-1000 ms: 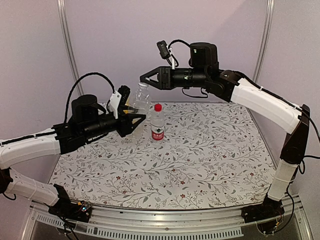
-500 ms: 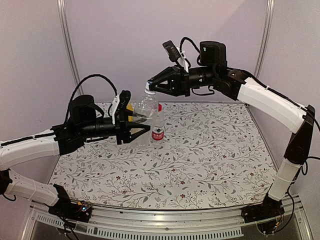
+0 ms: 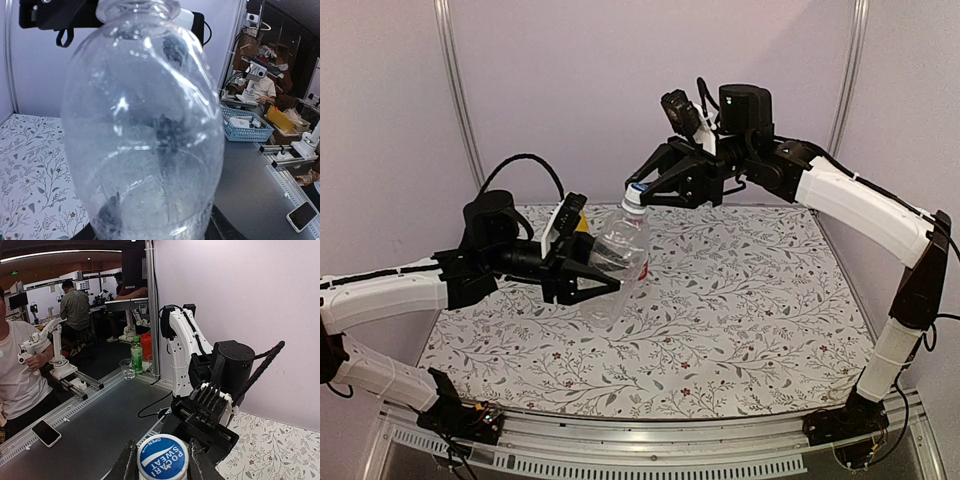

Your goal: Unscrew the bottle caps

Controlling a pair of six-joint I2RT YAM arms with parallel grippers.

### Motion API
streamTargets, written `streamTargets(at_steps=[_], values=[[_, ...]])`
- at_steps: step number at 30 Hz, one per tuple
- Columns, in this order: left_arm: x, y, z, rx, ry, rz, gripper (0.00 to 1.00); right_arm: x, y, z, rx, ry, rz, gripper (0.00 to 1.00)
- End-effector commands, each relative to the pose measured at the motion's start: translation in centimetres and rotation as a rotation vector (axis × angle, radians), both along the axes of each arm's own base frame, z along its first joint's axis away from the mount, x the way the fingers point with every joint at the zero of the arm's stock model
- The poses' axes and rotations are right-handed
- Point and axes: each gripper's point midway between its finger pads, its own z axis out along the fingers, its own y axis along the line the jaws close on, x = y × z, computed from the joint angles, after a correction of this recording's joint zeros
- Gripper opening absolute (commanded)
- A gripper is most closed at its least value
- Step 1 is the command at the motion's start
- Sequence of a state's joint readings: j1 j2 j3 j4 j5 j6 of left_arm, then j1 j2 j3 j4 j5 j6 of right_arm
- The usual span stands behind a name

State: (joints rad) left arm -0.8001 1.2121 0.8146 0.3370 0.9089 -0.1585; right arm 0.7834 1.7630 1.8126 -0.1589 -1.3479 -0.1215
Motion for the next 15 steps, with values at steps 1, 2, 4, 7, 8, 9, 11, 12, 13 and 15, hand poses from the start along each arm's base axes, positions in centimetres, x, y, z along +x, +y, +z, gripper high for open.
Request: streamTargets(at_steps=[1,2,4,7,8,9,11,12,13,15], values=[[-1.9,0.4,1.7,-0.055,-0.066,-0.111,0.50,0.3,-1.2,1.4,0.043,-0.041,-0.001,0.15],[-1.9,0.3,1.7,-0.054,-0.064,-0.107,0.50,0.4,-1.2,1.5,0.044,-0.040,-0.005,0.15],[-1.4,0.3,1.8,-0.054,-0.064,-0.082,0.49,0.6,-1.1,1.4,0.035,-0.027,-0.014,0.15],[-1.1,0.3,1.7,-0.049,-0.060,-0.062,0.49,0.8,-0.9,1.1,0.025,-0.015,-0.029,0.15],[-1.0,0.3,1.7,-0.048,-0.057,-0.060,0.49,1.0,-0.8,1.0,0.023,-0.014,-0.039,0.15],[-0.9,0.3,1.7,-0.045,-0.054,-0.058,0.49,1.2,-0.7,1.0,0.021,-0.012,-0.052,0.16],[-0.8,0.2,1.6,-0.043,-0.050,-0.056,0.49,1.3,-0.6,1.0,0.020,-0.013,-0.066,0.15],[-0.8,0.2,1.6,-0.042,-0.049,-0.055,0.49,1.5,-0.5,0.9,0.019,-0.012,-0.073,0.15],[-0.8,0.1,1.5,-0.039,-0.048,-0.055,0.48,1.5,-0.5,0.9,0.019,-0.012,-0.075,0.15],[-0.7,0.1,1.4,-0.035,-0.044,-0.056,0.48,1.4,-0.6,1.1,0.022,-0.015,-0.070,0.16]])
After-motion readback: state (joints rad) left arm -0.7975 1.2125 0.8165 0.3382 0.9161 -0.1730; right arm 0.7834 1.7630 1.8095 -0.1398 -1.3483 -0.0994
